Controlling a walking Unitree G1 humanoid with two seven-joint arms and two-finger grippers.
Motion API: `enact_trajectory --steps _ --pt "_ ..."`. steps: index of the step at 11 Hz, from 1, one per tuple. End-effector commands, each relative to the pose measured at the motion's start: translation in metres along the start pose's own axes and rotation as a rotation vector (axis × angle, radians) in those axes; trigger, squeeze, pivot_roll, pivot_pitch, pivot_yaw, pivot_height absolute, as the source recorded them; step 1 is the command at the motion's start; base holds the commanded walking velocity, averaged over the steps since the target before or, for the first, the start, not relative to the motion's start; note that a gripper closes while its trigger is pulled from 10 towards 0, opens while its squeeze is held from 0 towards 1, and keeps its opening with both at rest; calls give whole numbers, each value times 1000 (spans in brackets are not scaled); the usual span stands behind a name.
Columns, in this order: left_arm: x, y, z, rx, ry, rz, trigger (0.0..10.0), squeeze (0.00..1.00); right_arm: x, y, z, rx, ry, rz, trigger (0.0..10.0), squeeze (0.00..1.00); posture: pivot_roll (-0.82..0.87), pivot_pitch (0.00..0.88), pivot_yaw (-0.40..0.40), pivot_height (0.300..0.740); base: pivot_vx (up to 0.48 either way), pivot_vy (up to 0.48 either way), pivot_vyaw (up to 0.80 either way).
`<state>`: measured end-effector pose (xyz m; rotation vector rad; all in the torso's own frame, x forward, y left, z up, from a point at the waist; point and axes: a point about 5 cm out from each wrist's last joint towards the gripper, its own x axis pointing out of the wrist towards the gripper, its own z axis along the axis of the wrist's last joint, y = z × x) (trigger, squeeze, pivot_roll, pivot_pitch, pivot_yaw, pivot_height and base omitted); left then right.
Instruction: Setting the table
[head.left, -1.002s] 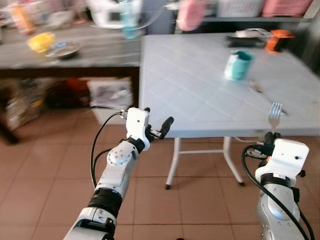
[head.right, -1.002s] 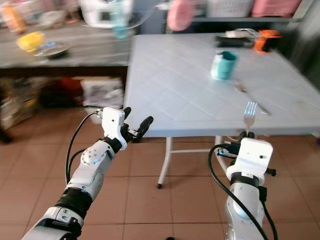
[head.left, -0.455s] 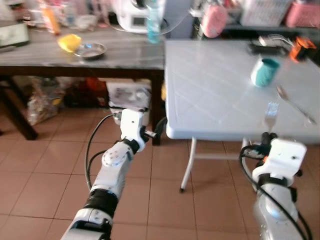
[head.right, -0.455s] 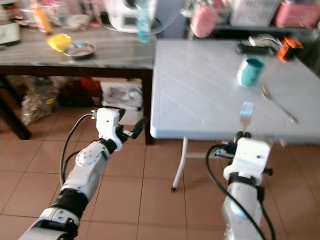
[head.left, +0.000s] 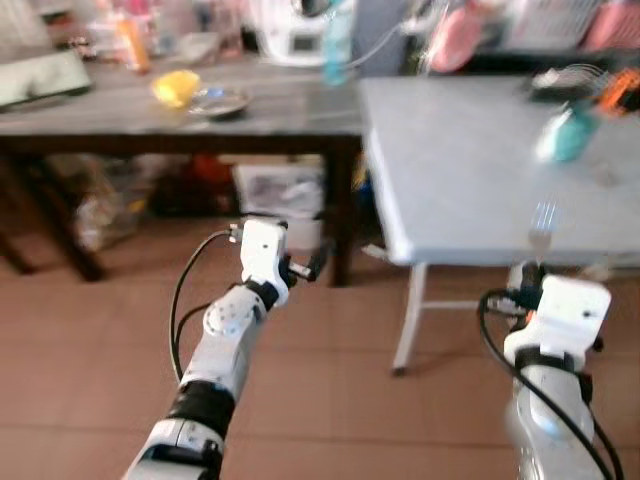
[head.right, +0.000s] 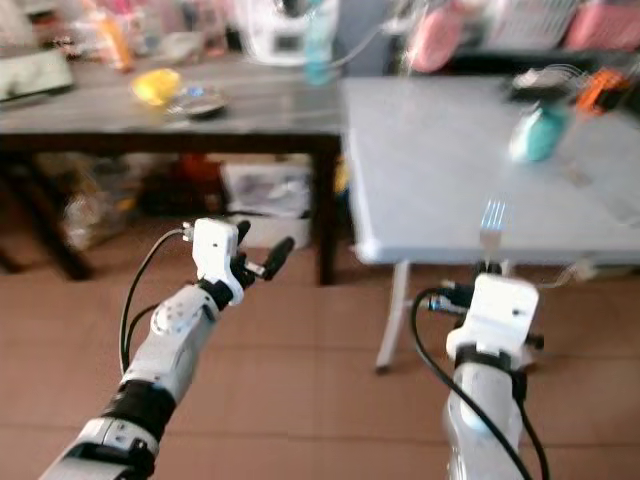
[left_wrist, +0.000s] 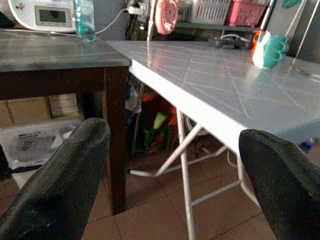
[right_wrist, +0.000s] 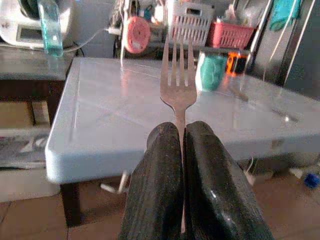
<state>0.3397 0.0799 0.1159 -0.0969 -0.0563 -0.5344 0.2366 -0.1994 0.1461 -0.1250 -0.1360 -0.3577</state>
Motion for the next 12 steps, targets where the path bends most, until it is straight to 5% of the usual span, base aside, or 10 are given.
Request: enact_trajectory --steps 1,5,12 --pt "1 -4 2 14 -1 -21 10000 0 -1 -4 2 -3 -6 -16 10000 0 -53 71 22 740 0 255 0" --pt "3 -3 9 31 -46 -13 10000 0 -1 -4 3 -8 -8 -3 10000 0 -54 72 21 740 0 0 0" --pt "5 -6 8 18 -40 -34 10000 0 -1 -2 3 -19 -17 14 10000 0 -56 61 27 740 370 0 0"
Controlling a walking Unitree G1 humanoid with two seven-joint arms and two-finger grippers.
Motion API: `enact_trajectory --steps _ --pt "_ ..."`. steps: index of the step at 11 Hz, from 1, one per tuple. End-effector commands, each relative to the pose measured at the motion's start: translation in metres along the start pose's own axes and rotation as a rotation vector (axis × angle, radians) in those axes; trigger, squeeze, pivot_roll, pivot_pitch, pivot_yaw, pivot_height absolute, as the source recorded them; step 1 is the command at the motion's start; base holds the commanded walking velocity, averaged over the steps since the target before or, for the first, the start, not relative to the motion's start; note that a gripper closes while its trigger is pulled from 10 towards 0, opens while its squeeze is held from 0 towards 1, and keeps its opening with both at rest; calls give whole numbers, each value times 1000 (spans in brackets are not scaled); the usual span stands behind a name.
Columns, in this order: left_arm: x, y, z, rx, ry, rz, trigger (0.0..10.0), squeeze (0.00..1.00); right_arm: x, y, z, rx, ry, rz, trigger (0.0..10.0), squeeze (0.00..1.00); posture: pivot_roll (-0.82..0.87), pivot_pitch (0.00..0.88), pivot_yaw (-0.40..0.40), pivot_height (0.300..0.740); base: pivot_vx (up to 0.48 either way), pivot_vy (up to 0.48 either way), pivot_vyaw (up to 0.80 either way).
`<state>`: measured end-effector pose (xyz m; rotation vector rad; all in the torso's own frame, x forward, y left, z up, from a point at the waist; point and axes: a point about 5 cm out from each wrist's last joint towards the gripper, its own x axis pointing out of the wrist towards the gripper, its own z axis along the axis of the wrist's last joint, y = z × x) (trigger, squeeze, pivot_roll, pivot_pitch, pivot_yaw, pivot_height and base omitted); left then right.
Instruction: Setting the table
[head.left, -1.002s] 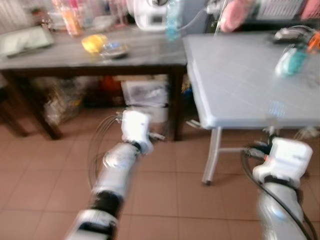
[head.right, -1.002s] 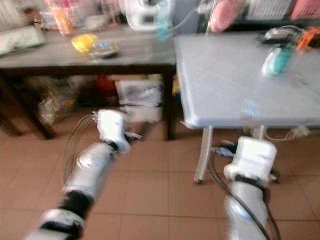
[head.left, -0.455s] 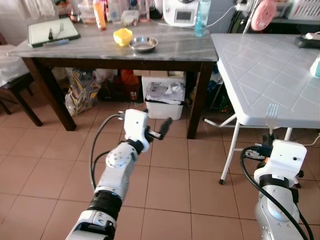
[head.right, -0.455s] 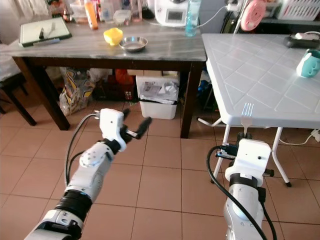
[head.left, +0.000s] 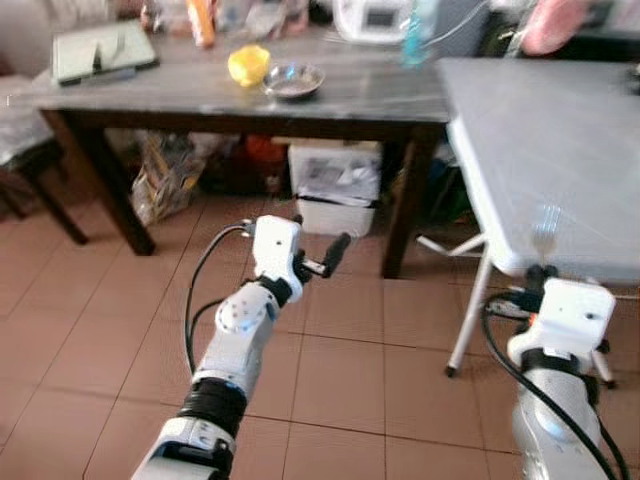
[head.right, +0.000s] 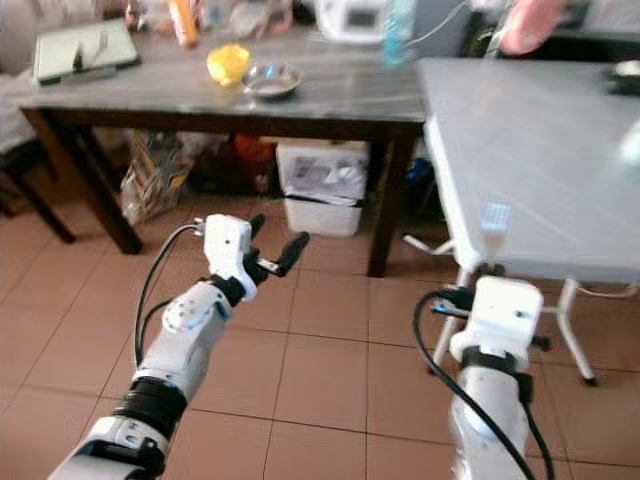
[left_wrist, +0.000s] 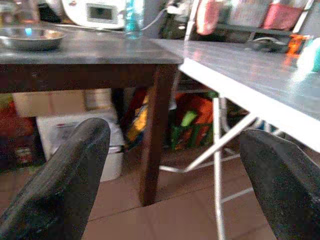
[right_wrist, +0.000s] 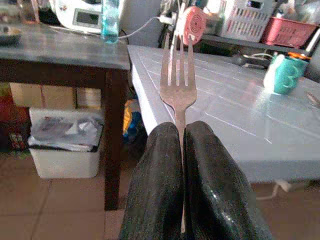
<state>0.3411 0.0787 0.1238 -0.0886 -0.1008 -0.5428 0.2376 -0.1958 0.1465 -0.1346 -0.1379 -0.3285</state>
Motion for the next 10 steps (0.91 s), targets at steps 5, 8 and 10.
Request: enact_trajectory --steps 5,8,10 --pt "4 -7 0 -5 2 -25 10000 0 0 -5 3 -22 -16 -15 10000 0 -59 53 27 740 393 0 0" --pt "4 -8 -1 -6 4 -24 10000 0 -1 -6 2 -22 -12 -16 10000 0 -62 60 29 740 360 0 273" --pt "4 -8 -1 -6 6 -23 10000 0 -2 -6 2 -21 -11 -13 10000 0 -64 62 30 740 354 0 459"
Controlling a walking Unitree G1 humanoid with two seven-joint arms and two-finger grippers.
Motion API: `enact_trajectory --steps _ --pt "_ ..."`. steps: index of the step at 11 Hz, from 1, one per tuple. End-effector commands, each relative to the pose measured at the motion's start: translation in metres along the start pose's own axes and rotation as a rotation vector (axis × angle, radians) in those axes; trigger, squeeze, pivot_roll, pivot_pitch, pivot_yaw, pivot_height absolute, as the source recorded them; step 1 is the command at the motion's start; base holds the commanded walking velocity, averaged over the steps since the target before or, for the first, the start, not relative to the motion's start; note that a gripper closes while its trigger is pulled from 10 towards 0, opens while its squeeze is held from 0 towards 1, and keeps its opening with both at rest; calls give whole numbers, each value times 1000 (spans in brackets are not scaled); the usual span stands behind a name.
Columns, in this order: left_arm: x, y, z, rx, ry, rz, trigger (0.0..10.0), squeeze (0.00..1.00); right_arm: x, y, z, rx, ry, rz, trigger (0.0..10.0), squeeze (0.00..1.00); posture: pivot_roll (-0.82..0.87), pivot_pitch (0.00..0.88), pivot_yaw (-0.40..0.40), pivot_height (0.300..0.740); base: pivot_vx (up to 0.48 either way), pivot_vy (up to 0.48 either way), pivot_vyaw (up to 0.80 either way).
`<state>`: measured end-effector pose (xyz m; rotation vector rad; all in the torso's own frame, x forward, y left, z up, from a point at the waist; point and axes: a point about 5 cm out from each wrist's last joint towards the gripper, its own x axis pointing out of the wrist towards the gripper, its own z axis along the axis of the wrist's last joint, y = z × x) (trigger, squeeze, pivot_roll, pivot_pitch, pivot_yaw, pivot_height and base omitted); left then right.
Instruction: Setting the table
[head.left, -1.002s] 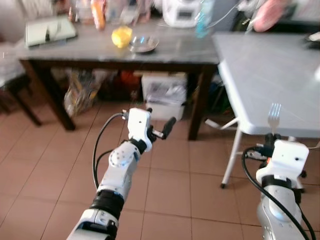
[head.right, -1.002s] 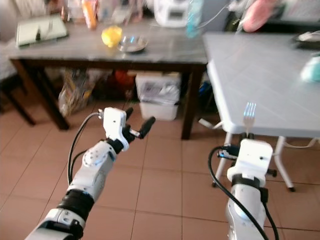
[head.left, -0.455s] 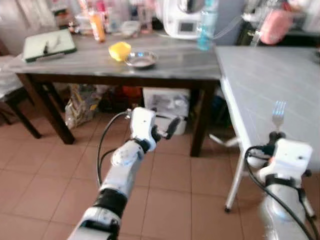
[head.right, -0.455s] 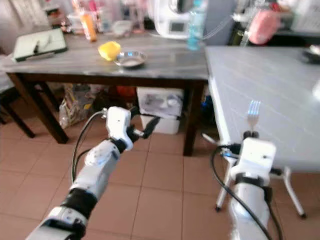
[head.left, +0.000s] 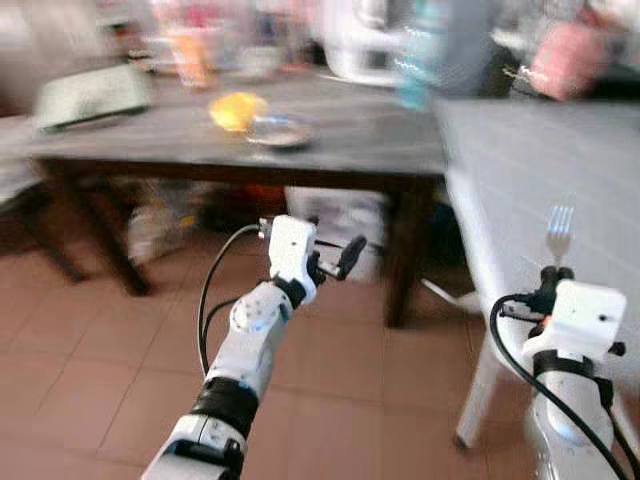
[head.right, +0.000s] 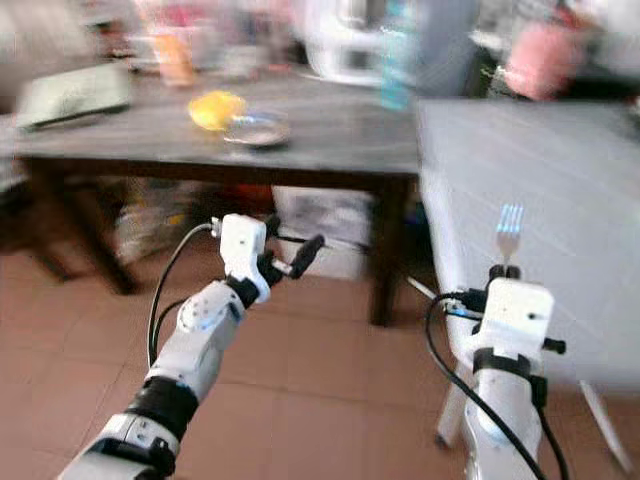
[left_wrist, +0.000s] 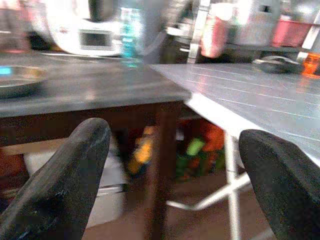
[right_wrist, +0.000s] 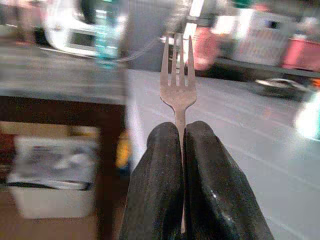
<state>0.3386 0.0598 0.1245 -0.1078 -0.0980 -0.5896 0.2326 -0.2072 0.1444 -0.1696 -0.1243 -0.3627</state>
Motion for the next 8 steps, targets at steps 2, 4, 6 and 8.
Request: enact_trajectory --steps 2,4,6,8 --pt "-4 9 0 15 8 22 10000 0 -1 6 5 15 -16 17 10000 0 -64 64 30 740 347 0 519" --pt "-4 9 -1 15 13 21 10000 0 -1 6 4 19 -15 14 10000 0 -66 66 32 740 339 0 572" --pt "-3 8 -1 16 15 19 10000 0 -1 5 4 22 -14 9 10000 0 -67 68 34 740 467 0 0" --pt "-2 7 -1 14 16 17 10000 0 -1 5 4 22 -13 7 10000 0 -68 66 34 740 465 0 0"
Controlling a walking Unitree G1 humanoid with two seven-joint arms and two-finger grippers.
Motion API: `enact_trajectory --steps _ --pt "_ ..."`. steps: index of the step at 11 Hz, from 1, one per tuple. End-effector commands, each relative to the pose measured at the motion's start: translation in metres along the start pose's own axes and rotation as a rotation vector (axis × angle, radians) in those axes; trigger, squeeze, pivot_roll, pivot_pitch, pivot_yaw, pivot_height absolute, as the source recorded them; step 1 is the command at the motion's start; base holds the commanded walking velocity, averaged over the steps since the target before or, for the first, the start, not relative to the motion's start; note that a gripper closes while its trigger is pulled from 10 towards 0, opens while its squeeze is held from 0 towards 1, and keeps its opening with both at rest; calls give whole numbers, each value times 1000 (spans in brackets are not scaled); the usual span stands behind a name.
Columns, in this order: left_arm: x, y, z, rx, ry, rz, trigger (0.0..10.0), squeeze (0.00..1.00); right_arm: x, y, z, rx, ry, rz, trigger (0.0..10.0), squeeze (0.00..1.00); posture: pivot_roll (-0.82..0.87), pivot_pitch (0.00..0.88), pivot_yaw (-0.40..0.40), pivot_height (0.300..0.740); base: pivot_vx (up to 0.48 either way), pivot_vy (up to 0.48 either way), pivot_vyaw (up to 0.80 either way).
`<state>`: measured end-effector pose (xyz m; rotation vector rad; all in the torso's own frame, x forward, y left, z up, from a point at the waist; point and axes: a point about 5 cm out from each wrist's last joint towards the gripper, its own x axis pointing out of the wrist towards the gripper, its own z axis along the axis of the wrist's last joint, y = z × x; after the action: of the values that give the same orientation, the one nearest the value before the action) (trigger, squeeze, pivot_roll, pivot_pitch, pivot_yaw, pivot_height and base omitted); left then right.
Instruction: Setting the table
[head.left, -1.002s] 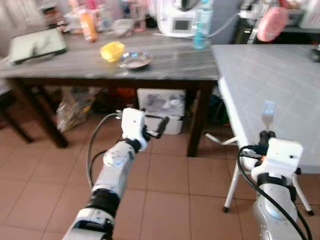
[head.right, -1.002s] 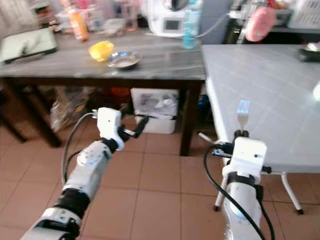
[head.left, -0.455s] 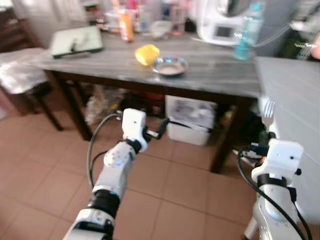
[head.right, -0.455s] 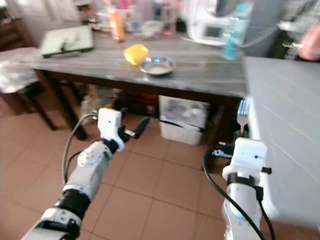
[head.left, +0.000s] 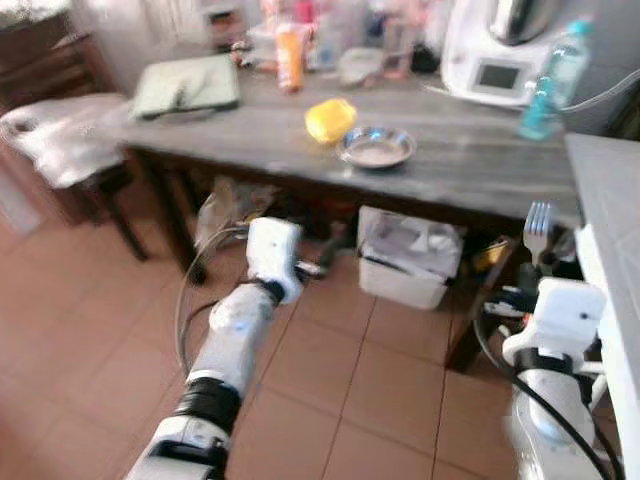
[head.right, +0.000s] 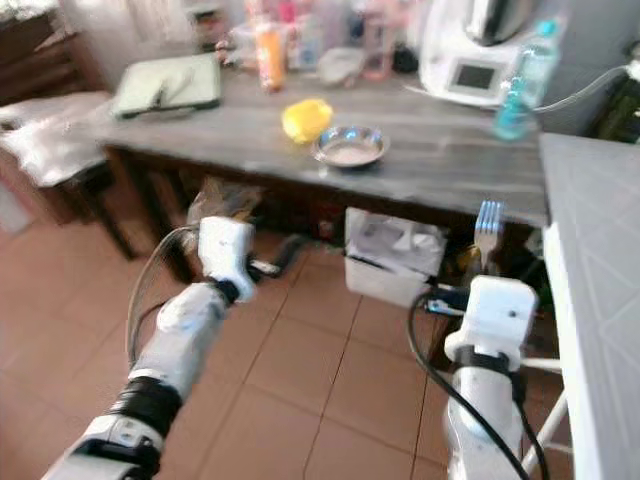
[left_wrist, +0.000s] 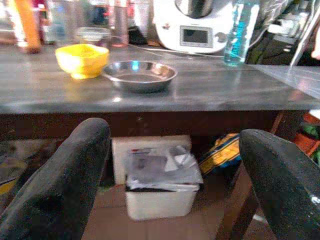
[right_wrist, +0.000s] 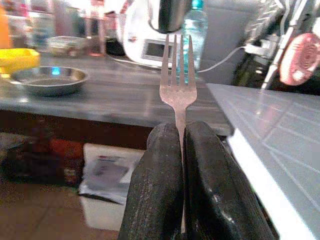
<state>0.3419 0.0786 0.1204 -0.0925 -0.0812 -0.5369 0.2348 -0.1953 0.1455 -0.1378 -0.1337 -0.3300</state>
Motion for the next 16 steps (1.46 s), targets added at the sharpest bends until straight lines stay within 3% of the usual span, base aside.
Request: enact_trajectory --steps 1,8,13,16 --pt "6 -12 1 1 -1 -39 10000 0 1 -7 2 -14 -8 -23 10000 0 -69 65 34 740 469 0 0" --pt "7 -16 -1 -1 5 -59 10000 0 2 -9 1 0 0 -35 10000 0 -70 63 35 740 372 0 0" --pt "5 -17 -2 1 9 -63 10000 0 2 -8 0 -2 3 -28 10000 0 -67 57 26 740 322 0 -694" --pt "5 -13 2 11 -8 -55 10000 0 2 -7 -1 -9 6 -15 10000 0 -64 59 26 740 346 0 0"
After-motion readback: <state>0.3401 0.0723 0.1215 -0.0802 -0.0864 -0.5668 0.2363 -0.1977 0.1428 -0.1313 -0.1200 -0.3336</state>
